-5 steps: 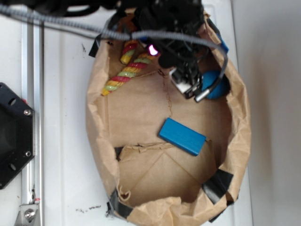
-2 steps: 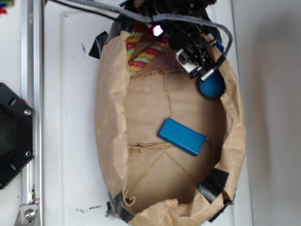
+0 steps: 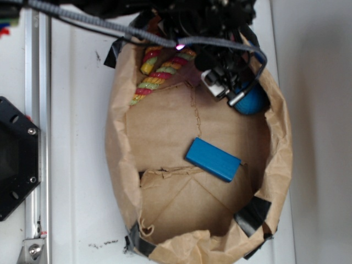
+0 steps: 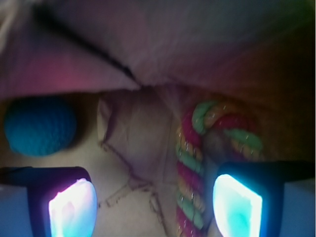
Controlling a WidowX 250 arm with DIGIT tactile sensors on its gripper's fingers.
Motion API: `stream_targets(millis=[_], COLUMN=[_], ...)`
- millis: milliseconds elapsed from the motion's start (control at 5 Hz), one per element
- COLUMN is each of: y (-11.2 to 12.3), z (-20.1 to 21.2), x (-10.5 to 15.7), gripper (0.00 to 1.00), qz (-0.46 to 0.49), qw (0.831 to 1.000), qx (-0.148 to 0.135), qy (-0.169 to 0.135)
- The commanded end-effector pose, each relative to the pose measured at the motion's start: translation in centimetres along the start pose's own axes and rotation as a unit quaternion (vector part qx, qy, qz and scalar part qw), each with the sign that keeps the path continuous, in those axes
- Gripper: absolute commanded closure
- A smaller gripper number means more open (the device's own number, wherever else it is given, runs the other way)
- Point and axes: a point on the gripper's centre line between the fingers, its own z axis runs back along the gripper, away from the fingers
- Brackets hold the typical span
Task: Grab the multicolored rope.
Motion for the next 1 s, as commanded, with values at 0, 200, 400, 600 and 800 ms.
stream_targets(millis=[0, 200, 400, 600, 800], y=[-1.9, -2.2, -2.2, -1.7, -1.2], z=[2.1, 1.9, 1.9, 1.8, 1.5], x=[-0.8, -0.7, -0.7, -0.7, -0.8], gripper=[0.0, 0.0, 0.0, 0.0, 0.0], qz=[0.011, 0.02, 0.032, 0.037, 0.035], qw=[1.0, 1.0, 0.999, 0.998, 0.997], qx=[-0.007, 0.006, 0.027, 0.042, 0.06], qy=[-0.027, -0.019, -0.012, -0.01, -0.022])
